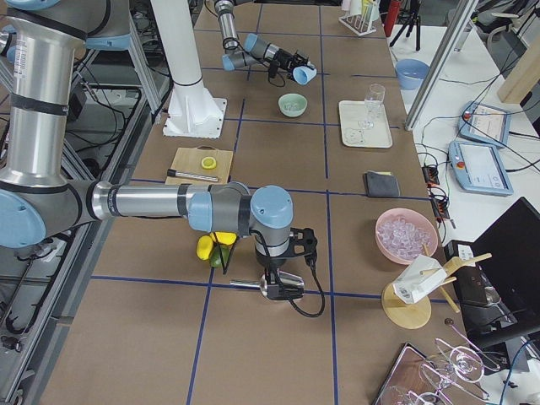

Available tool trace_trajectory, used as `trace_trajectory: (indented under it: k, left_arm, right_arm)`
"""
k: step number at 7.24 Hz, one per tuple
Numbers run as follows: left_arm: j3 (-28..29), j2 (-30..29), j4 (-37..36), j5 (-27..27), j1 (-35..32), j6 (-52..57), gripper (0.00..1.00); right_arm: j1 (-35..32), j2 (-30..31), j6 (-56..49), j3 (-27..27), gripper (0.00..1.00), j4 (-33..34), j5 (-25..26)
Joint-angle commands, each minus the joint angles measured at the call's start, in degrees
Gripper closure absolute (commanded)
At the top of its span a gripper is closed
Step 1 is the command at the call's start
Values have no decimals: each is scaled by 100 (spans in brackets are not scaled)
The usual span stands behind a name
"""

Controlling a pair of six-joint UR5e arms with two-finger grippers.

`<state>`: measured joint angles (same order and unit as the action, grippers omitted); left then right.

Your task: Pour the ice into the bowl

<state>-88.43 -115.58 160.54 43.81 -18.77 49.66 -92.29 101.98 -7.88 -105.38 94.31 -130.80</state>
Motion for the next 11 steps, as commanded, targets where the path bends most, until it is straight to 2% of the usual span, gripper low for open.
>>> trace_trajectory:
  k: [1,3,5,7,9,11]
  left_arm:
    - [-25,193,13,1307,-747,-807,100]
    - [-104,535,12,1550,-996,-1728,100]
    - [-253,1026,13,2390,-1320,-3946,100]
    - [-665,1772,30,2500,-1436,-5660,100]
    - [-728,2239,57,2474,-1437,-7655,100]
    - [-719,2784,214,2413,-1437,-8975,100]
  right_arm:
    - [-17,-2,-38,0,0,0,-7]
    - [-26,-2,-30,0,0,0,2]
    - [-26,-2,-47,61,0,-9,2]
    - [-26,6,-74,123,0,-9,-7]
    - [-26,-2,-74,132,0,-9,-7]
    - [-26,6,-30,123,0,-9,-59]
